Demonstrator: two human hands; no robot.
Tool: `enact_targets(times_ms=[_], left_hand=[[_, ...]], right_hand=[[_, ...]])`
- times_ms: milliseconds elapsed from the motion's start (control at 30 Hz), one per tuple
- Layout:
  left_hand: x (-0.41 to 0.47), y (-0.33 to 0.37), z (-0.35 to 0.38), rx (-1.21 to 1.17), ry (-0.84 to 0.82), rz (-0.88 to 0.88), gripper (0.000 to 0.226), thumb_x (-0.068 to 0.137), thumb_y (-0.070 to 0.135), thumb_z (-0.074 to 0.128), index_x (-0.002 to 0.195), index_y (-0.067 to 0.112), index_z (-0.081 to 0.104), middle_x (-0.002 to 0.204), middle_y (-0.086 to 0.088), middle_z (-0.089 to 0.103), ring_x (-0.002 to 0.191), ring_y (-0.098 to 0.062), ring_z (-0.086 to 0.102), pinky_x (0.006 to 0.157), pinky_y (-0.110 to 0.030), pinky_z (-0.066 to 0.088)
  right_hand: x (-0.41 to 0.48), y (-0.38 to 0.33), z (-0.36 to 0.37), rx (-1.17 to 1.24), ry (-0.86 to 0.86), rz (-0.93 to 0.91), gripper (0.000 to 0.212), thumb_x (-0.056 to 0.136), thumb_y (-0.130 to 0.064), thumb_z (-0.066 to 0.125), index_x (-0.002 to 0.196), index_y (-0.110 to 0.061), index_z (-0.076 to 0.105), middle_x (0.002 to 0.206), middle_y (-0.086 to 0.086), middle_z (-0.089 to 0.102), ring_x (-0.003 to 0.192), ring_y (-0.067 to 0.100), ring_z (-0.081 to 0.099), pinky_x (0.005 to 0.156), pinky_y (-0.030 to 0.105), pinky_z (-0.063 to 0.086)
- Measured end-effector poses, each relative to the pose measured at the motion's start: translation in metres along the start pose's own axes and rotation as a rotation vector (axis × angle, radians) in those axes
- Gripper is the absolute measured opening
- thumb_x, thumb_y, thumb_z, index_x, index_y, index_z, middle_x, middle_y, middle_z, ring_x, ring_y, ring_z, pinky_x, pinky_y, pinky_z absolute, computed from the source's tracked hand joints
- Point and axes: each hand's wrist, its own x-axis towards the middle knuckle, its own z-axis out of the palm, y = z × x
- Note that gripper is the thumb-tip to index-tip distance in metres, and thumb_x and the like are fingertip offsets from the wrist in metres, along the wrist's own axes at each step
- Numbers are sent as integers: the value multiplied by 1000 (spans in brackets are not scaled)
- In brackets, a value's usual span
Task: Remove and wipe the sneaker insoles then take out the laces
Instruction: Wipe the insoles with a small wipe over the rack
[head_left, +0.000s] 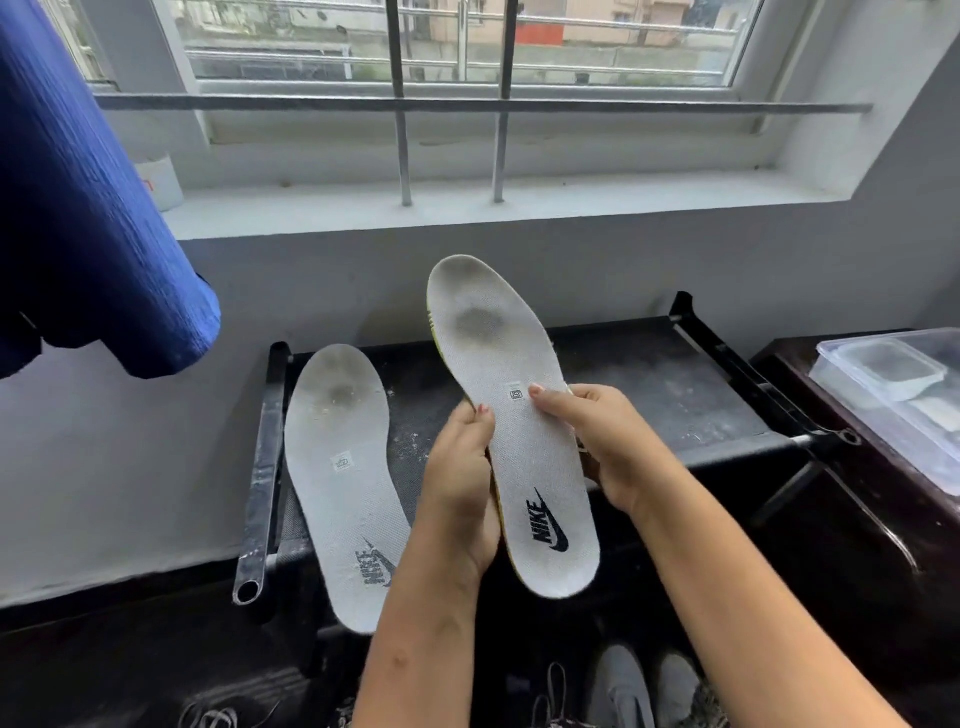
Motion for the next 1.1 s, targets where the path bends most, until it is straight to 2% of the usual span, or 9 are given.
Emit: enact_targets(times_ms=[67, 200, 367, 467, 567, 667, 767, 1000, 1100], left_hand=[[0, 10, -6, 232, 85, 45, 32, 101, 13, 36, 130, 12, 50, 102, -4, 66, 85, -15, 66, 67, -28, 55], [9, 28, -45, 754, 413, 184, 48, 97, 19, 45, 142, 7, 34, 140, -18, 41, 128, -35, 40, 106, -51, 33], [-5, 54, -84, 1216, 719, 86, 52, 96, 26, 45, 145, 19, 32, 145, -17, 34, 131, -36, 25, 108, -41, 24], [-6, 54, -93, 1261, 700, 33, 51, 96, 27, 44, 144, 15, 32, 141, -18, 39, 129, -37, 27, 104, -43, 28], [-4, 53, -91, 1250, 688, 31, 52, 96, 28, 43, 145, 16, 30, 141, -18, 40, 129, -38, 29, 105, -45, 29], [-3, 50, -84, 1247, 670, 30, 57, 96, 30, 43, 148, 19, 23, 146, -17, 33, 131, -38, 26, 108, -45, 27], [-3, 48, -83, 1221, 684, 39, 57, 96, 30, 43, 148, 21, 23, 148, -14, 29, 132, -38, 25, 108, -47, 27], [-1, 50, -89, 1135, 724, 107, 47, 95, 28, 45, 140, 16, 40, 140, -15, 45, 128, -37, 38, 108, -45, 32], [0, 47, -94, 982, 712, 109, 43, 93, 25, 46, 135, 17, 44, 133, -9, 54, 122, -33, 45, 101, -46, 41]], right_hand=[[7, -1, 4, 44, 75, -1, 21, 88, -26, 63, 87, -5, 67, 73, 3, 70, 59, 13, 66, 52, 23, 51], [28, 1, 15, -21, 144, 30, 27, 84, -22, 67, 95, 2, 65, 82, 10, 68, 64, 18, 64, 54, 24, 50], [48, 13, 33, -232, 136, 47, 38, 76, -31, 73, 90, 4, 67, 91, 14, 73, 78, 25, 70, 70, 36, 56], [53, 16, 37, -369, 199, 32, 46, 73, -38, 74, 77, 6, 60, 82, 13, 70, 65, 18, 58, 60, 30, 48], [51, 16, 38, -638, 292, -5, 50, 78, -43, 70, 54, -13, 37, 63, 2, 46, 56, 13, 41, 48, 27, 30], [49, 20, 37, -824, 382, -114, 36, 85, -43, 63, 84, -7, 63, 100, 10, 53, 90, 24, 53, 72, 32, 43], [44, 16, 35, -825, 500, -250, 35, 90, -36, 57, 110, -7, 61, 119, 12, 45, 108, 32, 48, 87, 32, 39], [15, -7, 86, -636, -15, -272, 28, 95, -13, 45, 116, -8, 63, 119, 8, 62, 108, 20, 55, 91, 21, 38], [10, 1, 102, -642, -31, -257, 36, 91, -3, 42, 122, -8, 60, 128, 8, 59, 121, 20, 51, 102, 24, 37]])
